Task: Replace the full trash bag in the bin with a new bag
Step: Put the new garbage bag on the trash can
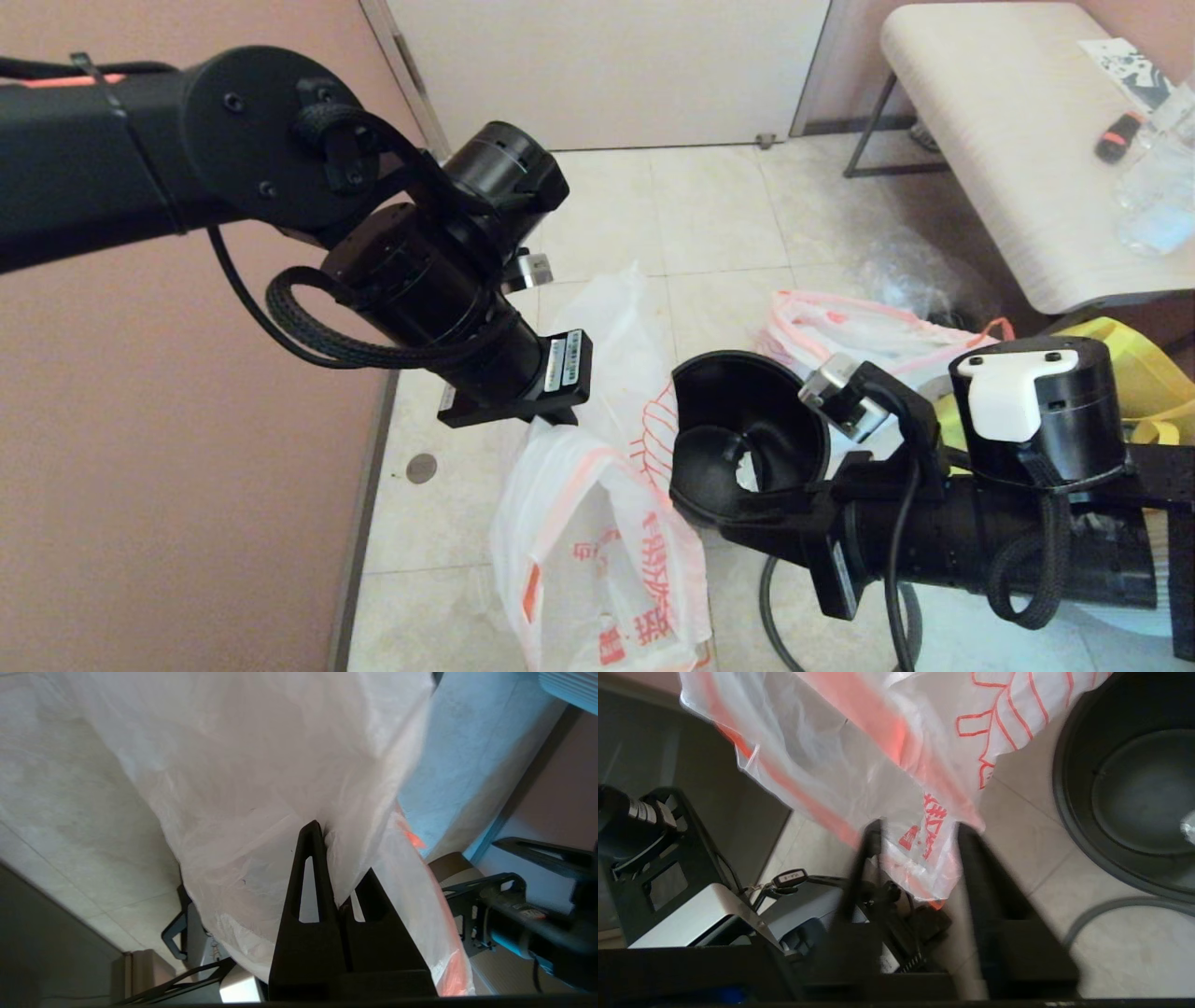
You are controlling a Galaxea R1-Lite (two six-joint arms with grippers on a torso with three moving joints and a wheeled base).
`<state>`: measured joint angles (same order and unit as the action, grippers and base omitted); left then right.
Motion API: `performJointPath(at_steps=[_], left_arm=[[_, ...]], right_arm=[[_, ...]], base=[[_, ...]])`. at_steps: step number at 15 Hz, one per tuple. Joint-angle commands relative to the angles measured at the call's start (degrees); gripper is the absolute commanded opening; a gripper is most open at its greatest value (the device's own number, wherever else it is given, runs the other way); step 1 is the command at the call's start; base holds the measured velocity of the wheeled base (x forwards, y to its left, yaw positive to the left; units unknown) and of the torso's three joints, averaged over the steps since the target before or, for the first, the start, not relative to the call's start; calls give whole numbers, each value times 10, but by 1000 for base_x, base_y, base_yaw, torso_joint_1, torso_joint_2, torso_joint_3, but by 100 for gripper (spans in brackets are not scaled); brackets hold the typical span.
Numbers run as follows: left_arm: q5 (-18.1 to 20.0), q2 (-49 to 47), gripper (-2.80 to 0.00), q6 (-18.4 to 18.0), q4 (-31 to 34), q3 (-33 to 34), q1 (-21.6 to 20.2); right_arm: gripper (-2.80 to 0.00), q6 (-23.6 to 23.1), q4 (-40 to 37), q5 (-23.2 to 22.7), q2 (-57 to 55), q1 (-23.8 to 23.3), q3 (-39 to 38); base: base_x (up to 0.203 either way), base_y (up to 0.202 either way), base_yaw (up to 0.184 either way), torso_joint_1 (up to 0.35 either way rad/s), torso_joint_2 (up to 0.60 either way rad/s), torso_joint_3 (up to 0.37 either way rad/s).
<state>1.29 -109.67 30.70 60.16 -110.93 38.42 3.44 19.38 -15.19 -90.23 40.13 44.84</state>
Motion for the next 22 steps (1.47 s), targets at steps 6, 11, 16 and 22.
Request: performJointPath(at_steps=[6, 11, 16, 22], left_arm=[[4, 1, -280, -8, 4, 0, -9], [29, -1, -280, -9, -3, -1, -18], [70, 2, -280, -10, -3, -1, -24], [79, 32, -280, -10, -3, -3, -21]], right_arm=[[0, -20, 141, -29, -113, 6, 5], [0, -28, 149, -57, -119, 4, 6], [0, -95, 151, -54, -154, 2, 8], [0, -95, 209, -50, -197, -21, 15]], base=[[0, 0, 0, 0, 0, 0], [0, 0, 0, 0, 0, 0], [0, 0, 0, 0, 0, 0], [0, 0, 0, 0, 0, 0]])
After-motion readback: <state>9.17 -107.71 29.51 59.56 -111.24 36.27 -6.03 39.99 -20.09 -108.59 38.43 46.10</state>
